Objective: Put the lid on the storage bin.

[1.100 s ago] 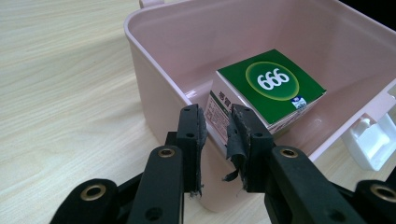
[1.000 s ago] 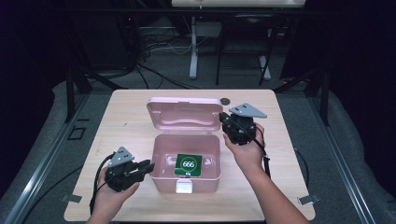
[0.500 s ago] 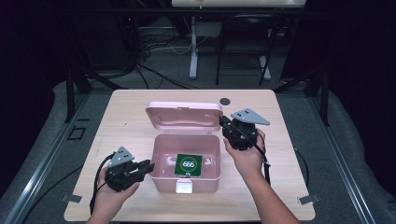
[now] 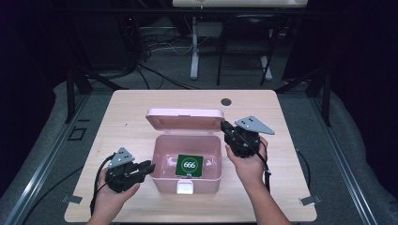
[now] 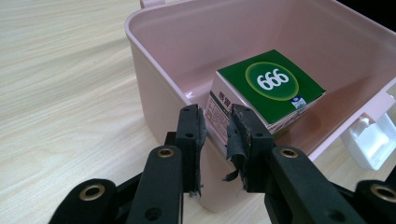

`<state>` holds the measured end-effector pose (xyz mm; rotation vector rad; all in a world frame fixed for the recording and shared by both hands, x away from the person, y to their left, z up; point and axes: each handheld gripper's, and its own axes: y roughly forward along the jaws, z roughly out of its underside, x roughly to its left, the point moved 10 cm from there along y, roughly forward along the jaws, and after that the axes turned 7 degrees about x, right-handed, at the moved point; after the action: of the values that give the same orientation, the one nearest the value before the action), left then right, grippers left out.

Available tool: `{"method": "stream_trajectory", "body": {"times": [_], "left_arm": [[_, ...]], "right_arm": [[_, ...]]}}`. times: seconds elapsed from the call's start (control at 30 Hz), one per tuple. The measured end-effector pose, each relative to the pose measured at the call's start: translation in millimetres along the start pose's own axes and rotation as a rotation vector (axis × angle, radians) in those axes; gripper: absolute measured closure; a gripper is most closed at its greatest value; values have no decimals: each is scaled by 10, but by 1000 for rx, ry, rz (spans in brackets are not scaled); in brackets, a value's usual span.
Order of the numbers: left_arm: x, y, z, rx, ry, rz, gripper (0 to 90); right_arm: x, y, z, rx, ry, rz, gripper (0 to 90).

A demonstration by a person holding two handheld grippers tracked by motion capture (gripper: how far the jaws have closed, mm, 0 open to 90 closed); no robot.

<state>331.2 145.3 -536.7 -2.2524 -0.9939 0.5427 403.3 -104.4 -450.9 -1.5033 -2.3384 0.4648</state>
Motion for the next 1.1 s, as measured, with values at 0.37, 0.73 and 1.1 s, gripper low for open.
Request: {"method": "stream_trajectory", "body": {"times": [0.37,0.73,1.1], "left_arm": [[61,-53,-91,-25,-12,-10,731],[199,-254,-488,-109,-13,-56,697],[232,-406,-876,-165,16,-96,704]], "right_arm": [[5,-23,48,-11,-5,-10,849],[21,-54,88,-15,-8,-21,845],[29,-64,111,-14,5,-33,838]]}}
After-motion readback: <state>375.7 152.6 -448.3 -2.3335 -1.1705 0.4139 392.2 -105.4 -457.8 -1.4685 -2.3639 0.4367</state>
